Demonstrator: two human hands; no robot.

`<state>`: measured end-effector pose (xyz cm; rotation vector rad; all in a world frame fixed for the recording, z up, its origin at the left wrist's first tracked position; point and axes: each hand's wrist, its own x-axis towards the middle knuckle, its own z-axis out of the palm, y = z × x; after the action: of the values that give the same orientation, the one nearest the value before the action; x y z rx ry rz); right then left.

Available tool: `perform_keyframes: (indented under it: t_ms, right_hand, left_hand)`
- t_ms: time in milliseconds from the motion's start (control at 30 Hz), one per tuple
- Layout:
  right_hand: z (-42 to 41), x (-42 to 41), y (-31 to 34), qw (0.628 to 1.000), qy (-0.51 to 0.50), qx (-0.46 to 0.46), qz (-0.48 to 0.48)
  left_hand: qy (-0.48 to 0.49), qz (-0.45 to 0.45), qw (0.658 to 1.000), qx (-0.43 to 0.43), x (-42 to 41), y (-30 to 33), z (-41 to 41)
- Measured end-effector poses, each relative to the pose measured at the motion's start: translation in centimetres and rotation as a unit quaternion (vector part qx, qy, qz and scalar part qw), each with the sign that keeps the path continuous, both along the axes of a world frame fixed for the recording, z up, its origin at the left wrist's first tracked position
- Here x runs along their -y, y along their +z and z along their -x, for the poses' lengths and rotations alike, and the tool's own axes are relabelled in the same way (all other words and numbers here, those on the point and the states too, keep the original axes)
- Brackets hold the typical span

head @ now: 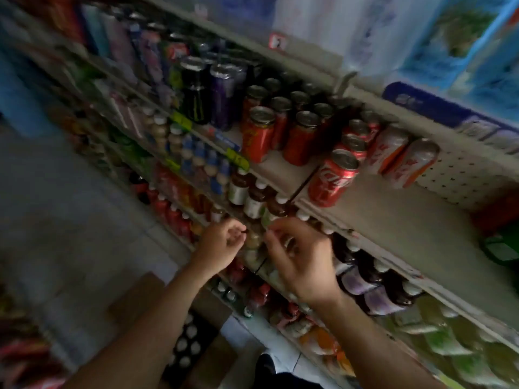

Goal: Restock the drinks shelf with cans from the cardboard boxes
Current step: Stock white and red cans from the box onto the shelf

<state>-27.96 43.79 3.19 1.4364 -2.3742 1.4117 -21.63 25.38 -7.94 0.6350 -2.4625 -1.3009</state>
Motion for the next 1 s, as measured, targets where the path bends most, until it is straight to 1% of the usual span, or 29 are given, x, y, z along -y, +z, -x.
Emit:
perform_keyframes:
  t_ms: [33,67,100,167,200,267,300,333,367,400,433,467,500,533,567,600,633,700,800,900,1000]
  right_hand:
    - [-1.3,1.4,-3.0,0.994,0.061,0.041,-0.077]
    - [-2.4,2.9,-6.6,0.977,0.106,0.099,-0.157]
    - [-3.4,4.3,-10.6,0.951,0.138,0.153,-0.23]
    - [-5.1,6.5,-18.6,0.905,0.152,0.203,-0.342]
    - [-5.5,6.9,-21.2,0.882,0.145,0.221,-0.389]
    - [-8.0,7.5,-29.3,0.813,0.166,0.265,-0.492]
    - [-9.1,7.6,-33.6,0.795,0.187,0.268,-0.511]
    - [-9.9,8.0,-38.5,0.794,0.212,0.259,-0.508]
    - [-10.9,8.1,-43.2,0.791,0.229,0.241,-0.513]
    - [-11.3,8.1,-46.5,0.781,0.233,0.25,-0.524]
    - [-12.2,8.5,-51.1,0.762,0.248,0.233,-0.55]
    - [-12.6,9.6,-52.1,0.751,0.247,0.218,-0.572]
    - [-13.4,10.6,-55.4,0.747,0.248,0.214,-0.579]
    - [-14.0,11.6,-58.9,0.754,0.245,0.218,-0.569]
    - [-14.5,12.7,-62.7,0.751,0.255,0.2,-0.575]
    - [-14.4,13.5,-64.8,0.737,0.266,0.168,-0.598]
    - [-15.3,13.8,-68.6,0.72,0.282,0.129,-0.62]
    - [-15.9,14.6,-73.6,0.693,0.286,0.082,-0.656]
    - [-17.1,15.3,-80.3,0.682,0.288,0.052,-0.67]
    - [-17.7,15.5,-84.9,0.664,0.279,0.066,-0.69]
    - [-17.8,15.5,-87.4,0.668,0.277,0.075,-0.686]
  left_hand:
    - [0.047,-0.025,0.997,0.05,1.1,-3.3,-2.2]
    - [0.1,-0.057,0.989,0.093,1.8,-6.2,-4.7]
    - [0.155,-0.102,0.974,0.131,2.1,-9.5,-7.2]
    - [0.228,-0.178,0.938,0.19,1.3,-15.3,-12.5]
    - [0.236,-0.191,0.928,0.214,0.6,-17.3,-14.3]
    - [0.261,-0.217,0.905,0.257,-0.8,-22.7,-19.1]
    - [0.277,-0.229,0.891,0.277,-1.5,-25.4,-21.3]
    - [0.299,-0.242,0.877,0.289,-2.2,-28.5,-23.3]
    - [0.328,-0.268,0.858,0.292,-3.4,-31.8,-25.0]
    - [0.35,-0.275,0.849,0.284,-4.0,-33.9,-25.8]
    - [0.379,-0.275,0.841,0.271,-4.9,-37.3,-27.0]
    - [0.387,-0.27,0.841,0.265,-5.3,-38.6,-27.3]
    - [0.388,-0.273,0.84,0.263,-5.8,-41.5,-27.9]
    - [0.383,-0.281,0.837,0.271,-6.0,-43.9,-28.2]
    - [0.384,-0.275,0.843,0.259,-5.8,-46.6,-28.3]
    - [0.38,-0.262,0.852,0.247,-5.2,-47.7,-28.1]
    - [0.39,-0.252,0.854,0.236,-5.2,-50.8,-28.3]
    - [0.402,-0.229,0.863,0.202,-4.3,-53.9,-28.1]
    - [0.448,-0.206,0.856,0.156,-3.8,-58.3,-28.0]
    - [0.482,-0.196,0.844,0.13,-4.0,-60.7,-28.0]
    - [0.476,-0.207,0.846,0.122,-5.0,-61.9,-28.7]
